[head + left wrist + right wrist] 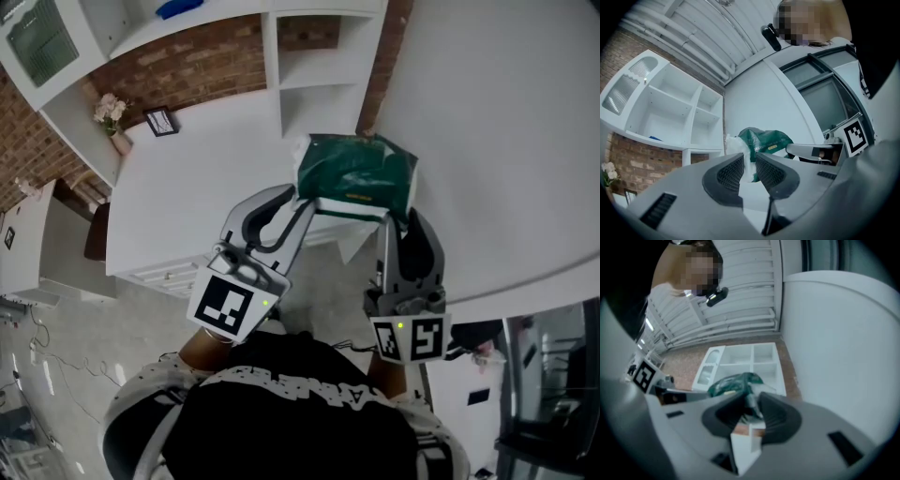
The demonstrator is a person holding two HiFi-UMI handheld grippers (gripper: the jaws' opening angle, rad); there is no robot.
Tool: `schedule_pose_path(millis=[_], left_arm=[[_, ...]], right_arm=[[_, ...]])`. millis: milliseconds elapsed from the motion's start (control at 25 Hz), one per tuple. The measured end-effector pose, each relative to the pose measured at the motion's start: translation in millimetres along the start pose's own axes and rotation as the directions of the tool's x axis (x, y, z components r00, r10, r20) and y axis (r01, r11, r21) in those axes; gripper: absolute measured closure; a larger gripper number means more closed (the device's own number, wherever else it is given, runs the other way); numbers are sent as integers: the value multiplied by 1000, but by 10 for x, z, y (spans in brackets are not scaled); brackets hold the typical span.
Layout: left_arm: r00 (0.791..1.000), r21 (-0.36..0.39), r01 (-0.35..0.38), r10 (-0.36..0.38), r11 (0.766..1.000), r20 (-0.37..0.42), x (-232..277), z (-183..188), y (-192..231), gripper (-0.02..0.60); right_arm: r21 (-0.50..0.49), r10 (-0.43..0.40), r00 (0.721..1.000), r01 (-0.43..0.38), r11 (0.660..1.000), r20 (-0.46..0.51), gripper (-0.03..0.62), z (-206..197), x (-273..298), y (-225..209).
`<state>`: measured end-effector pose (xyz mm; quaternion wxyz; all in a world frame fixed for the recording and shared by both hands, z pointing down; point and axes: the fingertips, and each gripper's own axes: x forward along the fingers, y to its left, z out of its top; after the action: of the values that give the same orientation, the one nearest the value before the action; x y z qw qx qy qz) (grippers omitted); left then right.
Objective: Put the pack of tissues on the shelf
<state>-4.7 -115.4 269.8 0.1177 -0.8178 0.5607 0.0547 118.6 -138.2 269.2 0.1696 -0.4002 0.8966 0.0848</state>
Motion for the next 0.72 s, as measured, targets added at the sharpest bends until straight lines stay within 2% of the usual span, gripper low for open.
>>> schedule_pose_path(millis=[200, 720], left_arm=[[1000, -12, 6, -6, 1000, -4, 282, -88, -69, 476], [994, -54, 85, -81, 995, 68, 962, -175, 31, 476]], right_arm=[[-3, -3, 1000, 3, 1000, -9, 468, -43, 51, -284], [-83, -69, 998, 69, 994, -1, 468, -39, 387, -783]])
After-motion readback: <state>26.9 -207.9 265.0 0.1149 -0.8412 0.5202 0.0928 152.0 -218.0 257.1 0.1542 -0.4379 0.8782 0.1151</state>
